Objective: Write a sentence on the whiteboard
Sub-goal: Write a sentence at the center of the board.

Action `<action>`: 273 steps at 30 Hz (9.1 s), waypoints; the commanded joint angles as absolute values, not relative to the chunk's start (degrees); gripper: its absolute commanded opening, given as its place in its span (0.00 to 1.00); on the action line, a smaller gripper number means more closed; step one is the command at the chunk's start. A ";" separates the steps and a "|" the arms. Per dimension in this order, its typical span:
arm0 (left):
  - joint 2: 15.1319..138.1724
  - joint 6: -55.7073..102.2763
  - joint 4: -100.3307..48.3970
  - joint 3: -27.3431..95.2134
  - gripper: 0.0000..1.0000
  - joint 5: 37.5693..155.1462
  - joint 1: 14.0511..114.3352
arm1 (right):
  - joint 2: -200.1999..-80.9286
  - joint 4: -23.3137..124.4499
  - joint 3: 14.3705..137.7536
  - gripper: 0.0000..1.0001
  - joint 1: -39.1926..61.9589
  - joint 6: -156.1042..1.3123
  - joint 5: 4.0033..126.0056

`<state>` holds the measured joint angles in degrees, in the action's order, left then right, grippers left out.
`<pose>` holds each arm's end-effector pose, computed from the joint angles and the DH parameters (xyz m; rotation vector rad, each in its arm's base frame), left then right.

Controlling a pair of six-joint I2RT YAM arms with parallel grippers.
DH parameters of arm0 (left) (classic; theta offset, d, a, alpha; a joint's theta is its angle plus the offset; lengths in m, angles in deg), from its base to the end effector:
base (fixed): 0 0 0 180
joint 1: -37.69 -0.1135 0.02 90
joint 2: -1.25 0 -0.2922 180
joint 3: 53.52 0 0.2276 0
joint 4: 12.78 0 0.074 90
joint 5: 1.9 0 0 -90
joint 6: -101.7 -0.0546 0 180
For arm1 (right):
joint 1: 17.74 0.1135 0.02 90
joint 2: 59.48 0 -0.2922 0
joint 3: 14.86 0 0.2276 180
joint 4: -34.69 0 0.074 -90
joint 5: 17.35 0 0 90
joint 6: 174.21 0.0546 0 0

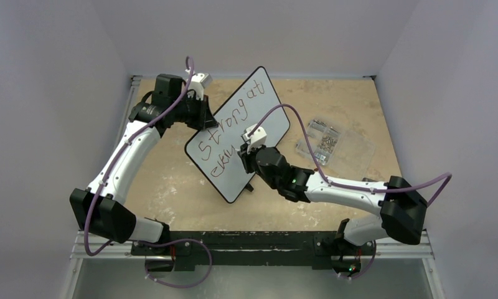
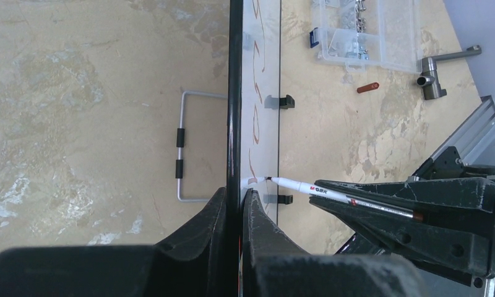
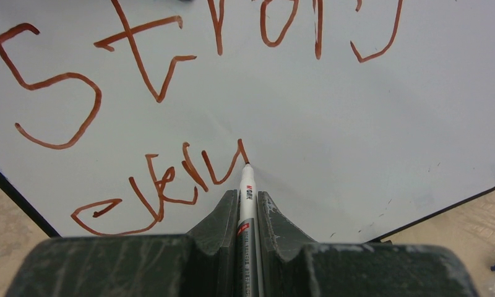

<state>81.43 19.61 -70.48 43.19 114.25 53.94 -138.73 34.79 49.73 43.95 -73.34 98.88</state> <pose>0.2630 -0.1017 0.3852 0.4085 2.2732 -0.7398 0.1657 0.2567 0.3116 -0.4802 1.7635 0.4825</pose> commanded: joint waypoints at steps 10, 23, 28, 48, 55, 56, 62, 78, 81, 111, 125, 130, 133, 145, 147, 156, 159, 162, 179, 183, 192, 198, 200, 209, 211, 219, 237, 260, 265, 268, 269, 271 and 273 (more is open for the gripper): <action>79.65 15.04 -70.16 43.24 0.00 106.73 53.69 | -137.59 34.68 46.03 0.00 43.78 -70.30 97.81; 79.58 15.04 -70.13 43.24 0.00 106.64 53.69 | -137.04 34.92 43.60 0.00 43.78 -69.79 96.38; 79.51 14.98 -70.26 43.20 0.00 106.55 53.69 | -137.09 35.03 43.32 0.00 43.78 -69.47 94.96; 79.30 15.04 -70.11 43.24 0.00 106.64 53.69 | -136.34 33.11 44.38 0.00 43.87 -70.88 87.77; 79.29 15.04 -70.16 43.24 0.00 106.70 53.69 | -137.01 33.53 46.86 0.00 43.87 -71.94 87.29; 79.37 15.04 -70.17 43.16 0.00 106.73 53.69 | -137.15 33.88 47.27 0.00 43.87 -72.05 87.46; 79.49 15.06 -70.15 43.24 0.00 106.77 53.69 | -135.81 34.37 49.79 0.00 43.87 -73.34 87.67; 79.38 15.22 -70.07 43.24 0.00 106.95 53.69 | -127.99 35.64 53.35 0.00 38.88 -76.71 85.60; 79.30 15.22 -70.00 43.24 0.00 106.98 53.69 | -126.81 35.34 51.09 0.00 34.62 -75.76 82.49; 78.96 16.42 -69.76 43.50 0.00 108.62 53.69 | -132.37 18.71 43.19 0.00 23.13 -72.07 58.93; 78.58 16.80 -69.66 43.59 0.00 109.32 53.65 | -137.41 18.63 46.89 0.00 23.16 -71.94 62.41; 78.43 16.87 -69.69 43.59 0.00 109.35 53.69 | -138.36 19.08 47.20 0.00 23.12 -72.20 64.20; 78.32 16.89 -69.63 43.59 0.00 109.59 53.69 | -138.54 19.46 47.36 0.00 22.92 -72.45 65.51; 78.07 16.98 -69.59 43.50 0.00 109.67 53.69 | -138.65 23.23 50.07 0.00 22.42 -73.95 69.08; 78.15 16.98 -69.56 43.50 0.00 109.65 53.69 | -137.72 23.76 50.03 0.00 22.41 -74.22 68.67; 78.13 17.11 -69.53 43.65 0.00 109.81 53.67 | -132.72 21.64 47.55 0.00 22.39 -73.36 64.17; 78.16 17.15 -69.51 43.60 0.00 109.89 53.69 | -133.39 21.14 48.29 0.00 22.42 -72.90 63.69; 78.21 17.15 -69.55 43.60 0.00 110.00 53.69 | -134.76 21.72 49.60 0.00 22.42 -73.21 63.22; 78.03 17.25 -69.51 43.59 0.00 110.08 53.69 | -139.16 22.43 52.03 0.00 22.42 -73.32 62.48; 77.91 17.25 -69.55 43.59 0.00 110.13 53.69 | -139.80 22.62 51.44 0.00 22.41 -73.48 62.23; 77.78 17.24 -69.45 43.59 0.00 110.16 53.69 | -139.33 22.59 47.97 0.00 22.42 -72.98 61.46; 77.73 17.25 -69.43 43.59 0.00 110.09 53.69 | -138.62 22.55 45.70 0.00 22.42 -72.58 61.13; 77.70 17.31 -69.41 43.57 0.00 110.07 53.69 | -138.21 22.67 44.94 0.00 22.41 -72.52 61.16; 77.63 17.33 -69.45 43.59 0.00 110.07 53.69 | -136.77 22.58 41.26 0.00 22.42 -71.72 61.88; 77.61 17.33 -69.42 43.59 0.00 110.10 53.69 | -136.43 23.05 40.88 0.00 22.42 -71.92 62.67; 77.66 17.51 -69.35 43.52 0.00 110.41 53.67 | -136.81 25.33 43.83 0.00 22.42 -73.23 66.30; 77.58 17.64 -69.35 43.59 0.00 110.68 53.78 | -135.79 29.19 51.58 0.00 22.42 -76.90 69.75; 77.69 17.60 -69.38 43.50 0.00 110.53 53.78 | -139.10 26.97 52.08 0.00 22.41 -75.60 69.92; 77.64 17.59 -69.37 43.50 0.00 110.49 53.78 | -139.21 26.64 50.88 0.00 22.42 -75.43 69.84; 77.61 17.64 -69.36 43.50 0.00 110.48 53.78 | -139.05 26.60 49.84 0.00 22.42 -75.25 69.83; 77.59 17.60 -69.37 43.50 0.00 110.44 53.78 | -138.95 26.55 49.43 0.00 22.40 -75.19 69.76; 77.52 17.64 -69.37 43.46 0.00 110.42 53.78 | -138.78 26.24 48.16 0.00 22.42 -74.80 69.75; 77.46 17.65 -69.37 43.45 0.00 110.42 53.78 | -138.63 25.90 47.01 0.00 22.42 -74.36 69.67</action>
<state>79.79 20.63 -71.60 43.17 114.36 53.94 -139.05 28.37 49.20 22.35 -75.26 69.09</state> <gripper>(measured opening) 0.069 0.090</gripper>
